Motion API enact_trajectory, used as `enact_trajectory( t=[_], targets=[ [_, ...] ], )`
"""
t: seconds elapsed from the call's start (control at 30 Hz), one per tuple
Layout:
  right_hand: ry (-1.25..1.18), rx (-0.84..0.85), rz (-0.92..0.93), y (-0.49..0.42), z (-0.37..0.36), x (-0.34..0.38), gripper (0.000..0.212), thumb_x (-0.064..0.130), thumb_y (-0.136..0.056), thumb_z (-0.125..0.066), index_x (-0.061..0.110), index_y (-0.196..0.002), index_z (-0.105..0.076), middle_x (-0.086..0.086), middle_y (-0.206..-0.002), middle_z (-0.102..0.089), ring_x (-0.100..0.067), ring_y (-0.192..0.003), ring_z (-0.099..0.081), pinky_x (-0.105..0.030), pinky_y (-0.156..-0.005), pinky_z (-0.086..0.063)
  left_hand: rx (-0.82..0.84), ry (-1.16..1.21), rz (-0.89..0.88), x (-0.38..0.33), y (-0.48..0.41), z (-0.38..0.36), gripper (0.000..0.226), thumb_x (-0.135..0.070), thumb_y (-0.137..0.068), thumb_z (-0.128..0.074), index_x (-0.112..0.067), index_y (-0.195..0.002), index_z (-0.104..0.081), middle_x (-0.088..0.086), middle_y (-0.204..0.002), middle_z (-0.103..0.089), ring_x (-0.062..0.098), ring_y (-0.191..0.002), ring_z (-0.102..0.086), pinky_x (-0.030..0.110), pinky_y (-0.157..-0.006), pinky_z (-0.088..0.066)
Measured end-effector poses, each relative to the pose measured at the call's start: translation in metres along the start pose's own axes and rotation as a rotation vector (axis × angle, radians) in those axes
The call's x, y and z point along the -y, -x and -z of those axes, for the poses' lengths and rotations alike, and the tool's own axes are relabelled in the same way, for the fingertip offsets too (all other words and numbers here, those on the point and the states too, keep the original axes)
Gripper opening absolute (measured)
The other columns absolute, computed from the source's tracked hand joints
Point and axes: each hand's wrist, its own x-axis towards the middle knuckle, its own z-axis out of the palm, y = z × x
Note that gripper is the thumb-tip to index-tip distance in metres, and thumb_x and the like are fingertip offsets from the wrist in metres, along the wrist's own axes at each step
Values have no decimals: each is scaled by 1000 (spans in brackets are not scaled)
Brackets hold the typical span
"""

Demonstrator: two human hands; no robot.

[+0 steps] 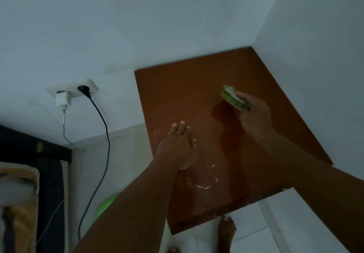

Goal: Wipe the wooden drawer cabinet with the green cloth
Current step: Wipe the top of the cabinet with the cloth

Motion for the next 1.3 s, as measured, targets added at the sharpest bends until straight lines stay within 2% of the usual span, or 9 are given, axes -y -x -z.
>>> enact_trajectory(
  t=[0.1, 0.2, 0.5, 0.57, 0.67, 0.87, 1.1, 1.23, 1.3],
  targets=[
    [31, -53, 1, -53, 7, -14, 58, -14, -81, -51, 13, -131, -61, -13, -134, -60, -30, -120, -56, -35, -106, -43, 44, 15, -11, -5, -34, 10, 62, -42, -106, -16, -13, -159, -4, 6, -167, 8, 27, -153, 11, 43, -124, -3],
    [21, -99, 25, -106, 8, -26, 57, -17, -78, -51, 7, -129, -62, -16, -132, -59, -32, -123, -53, -22, -103, -35, 48, -12, 18, -2, -75, 23, 63, -45, -105, -13, -14, -159, -3, 5, -167, 9, 28, -153, 12, 46, -125, -4],
    [-43, -53, 16, -248, -7, -53, 56, -16, -82, -49, 3, -135, -55, -16, -139, -54, -29, -129, -49, -14, -106, -30, -4, -165, 48, 1, -196, 56, 98, -64, -78, 14, -15, -158, -13, 10, -168, 0, 36, -153, 9, 53, -122, -4],
    [0, 10, 31, -259, -17, -66, 60, -15, -83, -49, 4, -140, -51, -13, -148, -46, -28, -139, -40, -21, -115, -26, -16, -153, 67, -1, -208, 62, 96, -65, -79, 12, -17, -158, -13, 10, -168, -1, 36, -153, 8, 53, -122, -4],
    [58, 70, 153, -259, -36, -77, 63, -13, -81, -48, 4, -141, -50, -14, -153, -40, -32, -145, -31, -38, -122, -20, -43, -88, 89, -9, -204, 68, 69, -54, -100, -13, -20, -159, -5, 8, -167, 7, 36, -152, 14, 48, -124, 1],
    [-25, 168, 490, -207, -60, -49, 62, -3, -75, -34, 8, -128, -64, -9, -139, -58, -22, -137, -44, -28, -117, -29, -136, -63, 90, -12, -188, 58, 67, -50, -102, -24, -28, -159, 4, 1, -166, 17, 31, -150, 23, 42, -124, 3],
    [-181, 376, 539, -116, -41, -35, 53, -4, -77, -39, 15, -112, -74, 3, -128, -65, -10, -126, -55, -29, -111, -40, -143, -87, 35, 0, -196, 53, 82, -57, -83, 3, -26, -159, 2, 2, -167, 12, 29, -151, 22, 46, -124, 0],
    [-225, 109, 427, -174, -13, -34, 54, -11, -76, -38, 11, -113, -72, 3, -124, -62, -7, -120, -55, -16, -110, -34, -162, -41, 53, -3, -192, 53, 68, -44, -99, -26, -28, -159, 3, -1, -166, 16, 30, -151, 21, 44, -124, 1],
    [-172, 2, 259, -224, -14, -39, 57, -18, -77, -41, 6, -123, -66, -2, -129, -60, -13, -124, -53, -18, -112, -33, -175, -50, 51, -7, -190, 54, 69, -45, -99, -27, -28, -159, 4, 1, -166, 16, 31, -151, 21, 43, -124, 1]
  ],
)
